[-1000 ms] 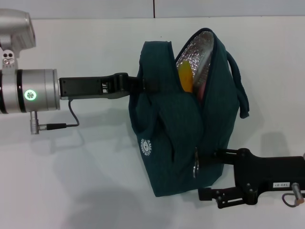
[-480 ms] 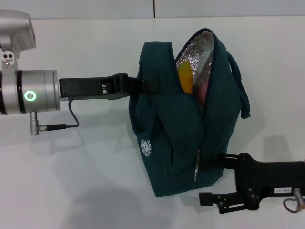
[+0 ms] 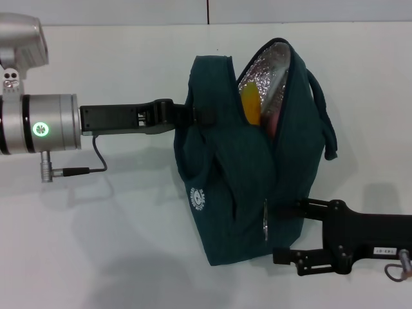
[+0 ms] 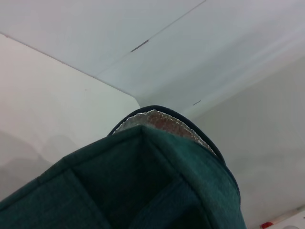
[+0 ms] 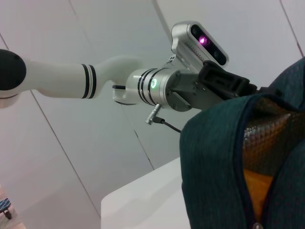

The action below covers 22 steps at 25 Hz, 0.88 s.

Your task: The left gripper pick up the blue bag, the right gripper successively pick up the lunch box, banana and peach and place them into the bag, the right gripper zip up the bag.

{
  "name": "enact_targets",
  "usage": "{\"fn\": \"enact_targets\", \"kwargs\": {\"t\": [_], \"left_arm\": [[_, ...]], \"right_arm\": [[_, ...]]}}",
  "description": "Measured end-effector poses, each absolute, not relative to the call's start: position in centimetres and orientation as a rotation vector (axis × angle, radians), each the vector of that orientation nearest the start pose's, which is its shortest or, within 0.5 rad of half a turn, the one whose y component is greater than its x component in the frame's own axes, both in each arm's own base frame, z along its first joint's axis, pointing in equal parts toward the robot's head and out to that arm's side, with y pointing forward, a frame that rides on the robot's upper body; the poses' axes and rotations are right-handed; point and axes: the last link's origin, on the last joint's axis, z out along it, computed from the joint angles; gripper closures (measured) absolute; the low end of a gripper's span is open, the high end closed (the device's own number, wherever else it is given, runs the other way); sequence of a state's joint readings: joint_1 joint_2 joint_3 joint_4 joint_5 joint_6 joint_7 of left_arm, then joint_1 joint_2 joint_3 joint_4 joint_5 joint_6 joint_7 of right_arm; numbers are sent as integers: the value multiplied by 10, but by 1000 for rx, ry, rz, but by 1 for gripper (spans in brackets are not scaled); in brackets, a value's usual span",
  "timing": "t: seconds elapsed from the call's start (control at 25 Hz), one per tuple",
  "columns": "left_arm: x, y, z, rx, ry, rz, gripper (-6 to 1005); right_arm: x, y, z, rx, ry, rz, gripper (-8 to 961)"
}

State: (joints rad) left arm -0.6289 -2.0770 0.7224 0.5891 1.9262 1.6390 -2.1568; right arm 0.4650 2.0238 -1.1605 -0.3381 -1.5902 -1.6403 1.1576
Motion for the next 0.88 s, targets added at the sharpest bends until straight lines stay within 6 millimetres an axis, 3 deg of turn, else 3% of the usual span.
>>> {"fn": "enact_targets", "kwargs": {"t": [0.44, 0.88], "left_arm": [[-217, 340, -10, -2613, -1679, -962, 897], [-217, 340, -10, -2612, -1679, -966, 896]], "right_arm": [[253, 268, -58, -3004, 603, 938, 82], [258, 264, -59, -2996, 635, 936, 84]]}}
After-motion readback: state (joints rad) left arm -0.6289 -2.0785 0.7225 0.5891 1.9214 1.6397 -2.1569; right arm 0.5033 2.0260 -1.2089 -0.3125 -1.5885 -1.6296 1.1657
